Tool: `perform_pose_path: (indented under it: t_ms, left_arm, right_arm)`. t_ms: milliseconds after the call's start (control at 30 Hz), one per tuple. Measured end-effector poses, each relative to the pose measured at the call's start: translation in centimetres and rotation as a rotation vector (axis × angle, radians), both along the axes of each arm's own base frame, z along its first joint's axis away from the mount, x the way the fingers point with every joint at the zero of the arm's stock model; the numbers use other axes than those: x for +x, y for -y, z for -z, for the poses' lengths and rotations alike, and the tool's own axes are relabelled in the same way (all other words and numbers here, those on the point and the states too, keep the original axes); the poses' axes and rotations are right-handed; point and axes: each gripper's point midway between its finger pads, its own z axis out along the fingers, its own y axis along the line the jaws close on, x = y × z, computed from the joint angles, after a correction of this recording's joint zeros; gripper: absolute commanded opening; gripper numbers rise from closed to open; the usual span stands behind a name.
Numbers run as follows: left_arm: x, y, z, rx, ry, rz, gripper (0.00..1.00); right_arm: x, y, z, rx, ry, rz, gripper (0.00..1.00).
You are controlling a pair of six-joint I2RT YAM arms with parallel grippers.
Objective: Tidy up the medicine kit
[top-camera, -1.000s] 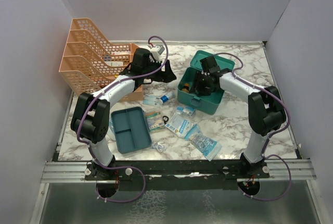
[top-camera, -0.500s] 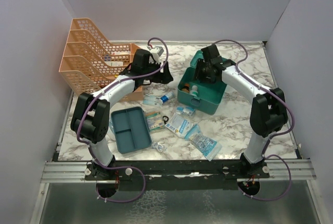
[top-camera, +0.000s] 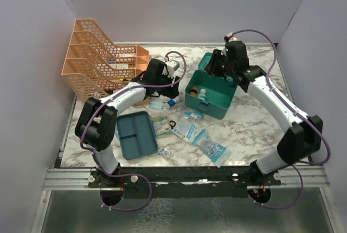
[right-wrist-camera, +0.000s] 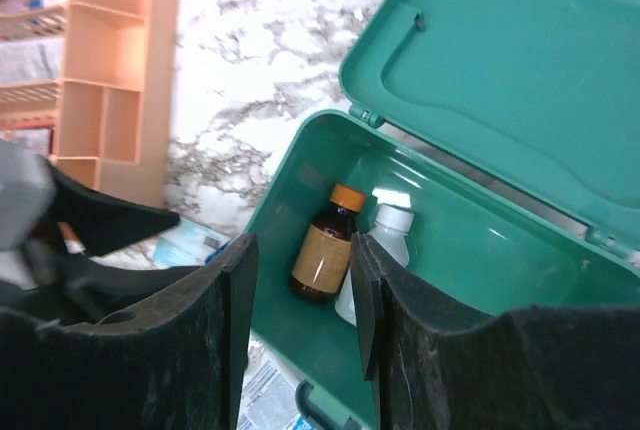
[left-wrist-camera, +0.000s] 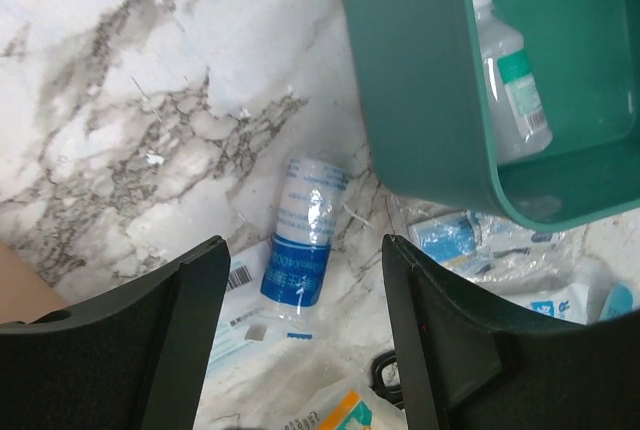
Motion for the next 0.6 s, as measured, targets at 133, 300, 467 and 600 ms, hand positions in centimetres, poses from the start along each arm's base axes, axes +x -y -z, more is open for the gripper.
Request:
perform_pose_path:
  t_ms: [133, 300, 467, 600]
  left_arm:
    - [-1.6, -0.1, 1.8, 0.045, -0.031, 0.023, 0.63]
    - [-1.8, -0.3, 2.4, 0.066, -0.036, 0.040, 0.57]
    - [-1.6, -0.4, 4.7, 0.108, -0.072, 0.061, 0.57]
    - [-1.5, -0.1, 6.7, 0.128, -0.122, 0.083, 0.52]
  right_arm:
    - [-1.9, 1.4, -4.0, 0.036, 0.135, 0.019, 0.42]
    - [-4.1, 3.0, -6.6, 0.067, 0.226, 0.053, 0.39]
    - [-5.6, 4.1, -5.7, 0.083, 0.222, 0.098, 0.39]
    - [-6.0, 4.4, -4.3, 0.087, 0.192, 0.119, 0.39]
